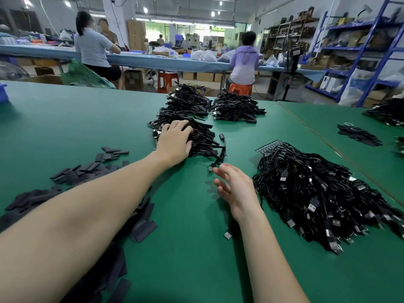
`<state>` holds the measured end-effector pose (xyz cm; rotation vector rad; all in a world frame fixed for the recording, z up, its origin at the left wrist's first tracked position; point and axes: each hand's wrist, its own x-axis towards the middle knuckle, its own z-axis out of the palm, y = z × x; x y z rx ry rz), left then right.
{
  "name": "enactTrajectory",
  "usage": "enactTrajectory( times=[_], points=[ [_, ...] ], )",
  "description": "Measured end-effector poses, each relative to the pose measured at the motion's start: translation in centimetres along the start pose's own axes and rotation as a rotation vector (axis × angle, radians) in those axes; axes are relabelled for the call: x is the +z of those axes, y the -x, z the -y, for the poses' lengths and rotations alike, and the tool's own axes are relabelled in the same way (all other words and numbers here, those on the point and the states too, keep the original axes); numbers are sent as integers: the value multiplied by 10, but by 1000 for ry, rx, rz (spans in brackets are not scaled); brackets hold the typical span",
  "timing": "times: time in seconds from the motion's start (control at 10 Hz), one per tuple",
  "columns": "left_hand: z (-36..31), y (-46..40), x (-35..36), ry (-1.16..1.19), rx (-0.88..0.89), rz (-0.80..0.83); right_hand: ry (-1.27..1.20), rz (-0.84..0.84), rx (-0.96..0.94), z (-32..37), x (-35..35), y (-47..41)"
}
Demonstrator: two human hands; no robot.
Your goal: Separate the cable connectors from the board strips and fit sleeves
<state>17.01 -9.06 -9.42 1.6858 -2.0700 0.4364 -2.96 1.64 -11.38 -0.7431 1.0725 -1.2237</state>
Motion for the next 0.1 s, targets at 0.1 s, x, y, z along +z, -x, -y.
enactTrajectory(
  times=[0.1],
  points=[
    [-15, 16, -14, 185, -53, -93, 168, 23, -40, 0, 3, 3]
  ],
)
